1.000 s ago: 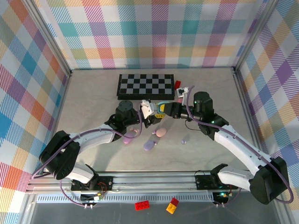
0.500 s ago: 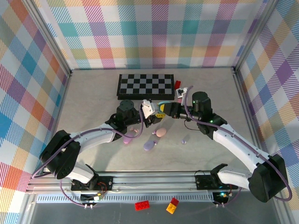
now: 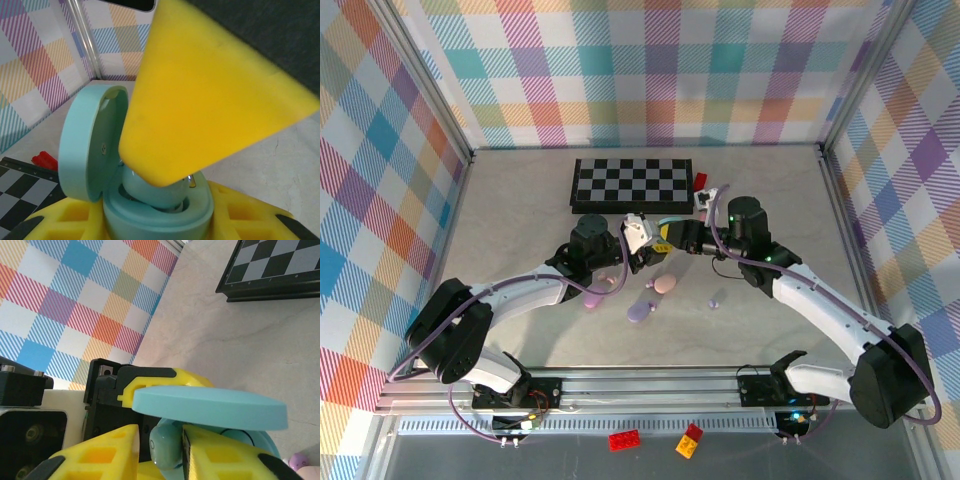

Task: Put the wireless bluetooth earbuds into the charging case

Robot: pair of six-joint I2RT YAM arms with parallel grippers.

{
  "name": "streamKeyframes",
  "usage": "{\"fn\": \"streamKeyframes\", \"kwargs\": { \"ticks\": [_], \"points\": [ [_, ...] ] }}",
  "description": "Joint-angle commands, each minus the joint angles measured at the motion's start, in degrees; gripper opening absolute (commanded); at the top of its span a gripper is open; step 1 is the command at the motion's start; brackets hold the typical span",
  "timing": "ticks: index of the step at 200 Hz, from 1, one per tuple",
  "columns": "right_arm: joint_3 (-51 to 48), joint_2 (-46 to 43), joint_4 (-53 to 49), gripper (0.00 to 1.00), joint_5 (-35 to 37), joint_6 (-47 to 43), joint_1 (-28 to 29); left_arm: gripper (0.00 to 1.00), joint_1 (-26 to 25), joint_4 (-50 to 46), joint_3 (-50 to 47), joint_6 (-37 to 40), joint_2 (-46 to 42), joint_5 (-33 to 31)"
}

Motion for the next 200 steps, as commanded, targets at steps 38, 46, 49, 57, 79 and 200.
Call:
{"fn": "streamKeyframes", "kwargs": {
  "ticks": [38, 46, 49, 57, 79, 200],
  "points": [
    [-1.53, -5.10, -2.83, 0.40, 3.95, -3.45, -0.29, 0.32, -0.65, 4.70, 1.51, -2.43, 0.28, 0.94],
    [-1.69, -6.06, -2.77, 0.42, 3.47, -4.43, -0.34, 0.32, -0.45, 4.97, 1.37, -2.78, 0.32, 1.01],
    [-1.75, -6.48, -2.85, 0.42, 3.36, -4.79, -0.36, 0.32, -0.50, 5.00, 1.33, -2.79, 0.32, 1.05],
    [-1.67, -7.56, -2.99, 0.44, 3.05, -5.77, -0.30, 0.32, -0.42, 4.96, 1.19, -2.93, 0.28, 1.06],
    [-0.03, -9.22, -4.06, 0.47, 2.23, -8.13, -0.38, 0.32, -0.42, 4.67, 0.53, -2.80, -0.26, 1.62],
    [13.76, 3.33, -15.14, 0.51, 1.19, -11.56, -0.83, 0.31, -0.33, 2.51, 0.88, -2.57, -0.45, 3.13]
  ]
}}
